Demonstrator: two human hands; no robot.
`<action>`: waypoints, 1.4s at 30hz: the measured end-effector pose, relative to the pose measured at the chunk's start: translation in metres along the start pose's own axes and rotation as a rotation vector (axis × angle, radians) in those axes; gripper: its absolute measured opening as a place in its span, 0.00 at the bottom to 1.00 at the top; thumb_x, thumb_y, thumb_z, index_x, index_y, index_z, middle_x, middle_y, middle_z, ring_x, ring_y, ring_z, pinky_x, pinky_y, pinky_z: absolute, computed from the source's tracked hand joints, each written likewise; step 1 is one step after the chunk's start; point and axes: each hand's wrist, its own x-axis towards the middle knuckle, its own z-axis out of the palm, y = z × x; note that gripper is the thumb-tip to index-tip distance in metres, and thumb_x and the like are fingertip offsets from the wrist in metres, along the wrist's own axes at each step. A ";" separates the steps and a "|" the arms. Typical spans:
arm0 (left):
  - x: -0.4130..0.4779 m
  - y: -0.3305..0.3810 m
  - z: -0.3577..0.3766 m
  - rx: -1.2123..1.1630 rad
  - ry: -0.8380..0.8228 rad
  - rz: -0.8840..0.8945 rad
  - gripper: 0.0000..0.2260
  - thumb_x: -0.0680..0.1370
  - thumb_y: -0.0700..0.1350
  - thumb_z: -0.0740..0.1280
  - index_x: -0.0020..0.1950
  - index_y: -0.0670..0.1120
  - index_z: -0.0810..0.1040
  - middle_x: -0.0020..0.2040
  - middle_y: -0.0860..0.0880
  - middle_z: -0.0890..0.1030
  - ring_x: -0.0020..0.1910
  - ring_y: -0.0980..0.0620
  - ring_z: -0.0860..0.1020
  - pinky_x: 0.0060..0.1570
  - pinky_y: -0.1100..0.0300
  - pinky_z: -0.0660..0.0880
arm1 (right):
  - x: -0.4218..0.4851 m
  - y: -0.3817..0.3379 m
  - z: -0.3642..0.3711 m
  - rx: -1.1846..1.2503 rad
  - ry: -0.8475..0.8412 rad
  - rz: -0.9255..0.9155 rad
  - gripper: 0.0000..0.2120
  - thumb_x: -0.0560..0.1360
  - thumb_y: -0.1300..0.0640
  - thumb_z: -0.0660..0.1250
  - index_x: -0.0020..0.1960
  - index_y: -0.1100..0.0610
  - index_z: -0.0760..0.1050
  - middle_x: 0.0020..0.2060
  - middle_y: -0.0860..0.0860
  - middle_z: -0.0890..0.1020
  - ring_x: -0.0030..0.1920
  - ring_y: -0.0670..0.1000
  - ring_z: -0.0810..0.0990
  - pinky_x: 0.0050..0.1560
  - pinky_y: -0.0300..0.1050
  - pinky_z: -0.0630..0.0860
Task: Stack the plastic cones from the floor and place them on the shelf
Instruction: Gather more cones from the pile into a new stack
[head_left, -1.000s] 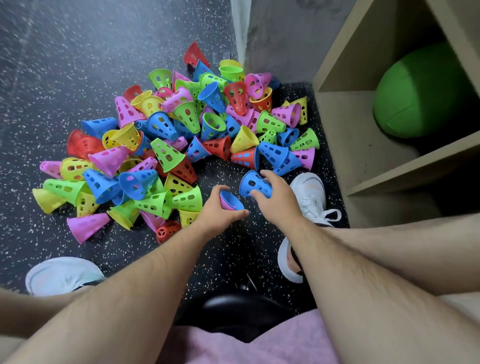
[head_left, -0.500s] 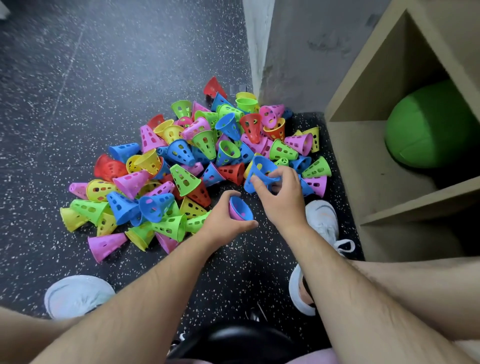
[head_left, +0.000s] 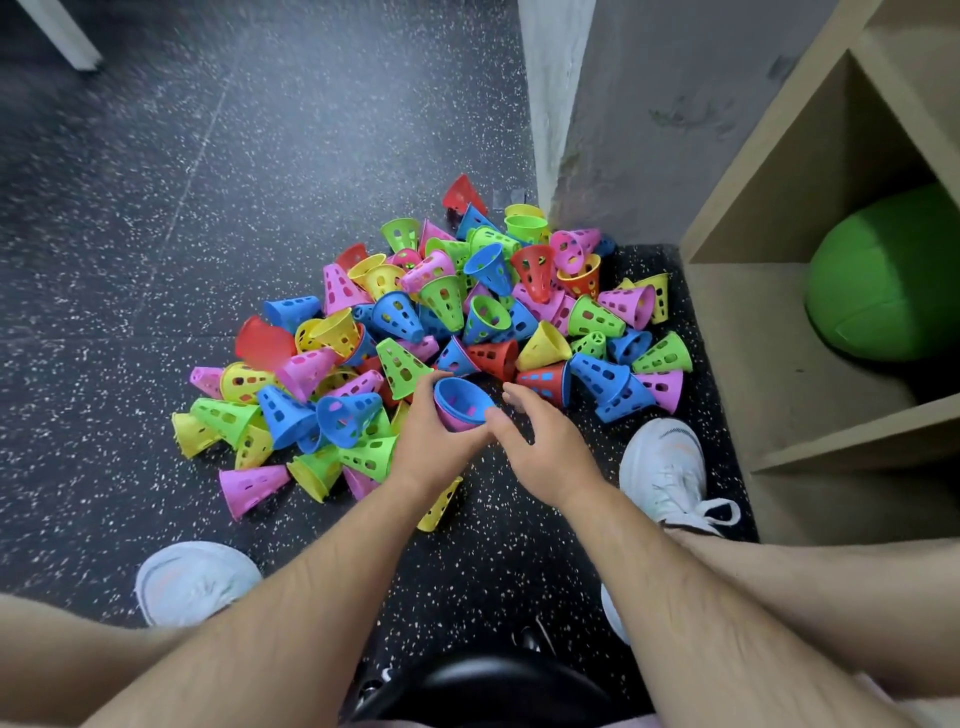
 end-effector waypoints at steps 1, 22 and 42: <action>-0.005 -0.002 -0.006 0.017 0.042 -0.002 0.30 0.69 0.52 0.82 0.64 0.55 0.70 0.54 0.59 0.79 0.52 0.62 0.79 0.48 0.68 0.74 | 0.002 0.002 0.004 0.005 0.045 0.017 0.29 0.76 0.31 0.55 0.71 0.46 0.70 0.64 0.42 0.77 0.66 0.43 0.73 0.67 0.49 0.72; -0.060 -0.090 -0.102 0.129 0.223 -0.215 0.32 0.64 0.60 0.81 0.62 0.61 0.68 0.56 0.57 0.80 0.55 0.55 0.81 0.59 0.47 0.78 | 0.019 -0.062 0.145 -0.215 -0.024 0.112 0.08 0.77 0.49 0.64 0.43 0.50 0.78 0.49 0.50 0.81 0.57 0.56 0.76 0.55 0.50 0.75; -0.033 -0.087 -0.098 0.011 0.226 -0.212 0.28 0.62 0.64 0.76 0.58 0.63 0.68 0.52 0.60 0.82 0.51 0.57 0.81 0.55 0.51 0.79 | 0.027 -0.069 0.121 -0.117 -0.118 -0.442 0.09 0.81 0.53 0.64 0.56 0.56 0.79 0.52 0.47 0.75 0.54 0.43 0.74 0.57 0.29 0.67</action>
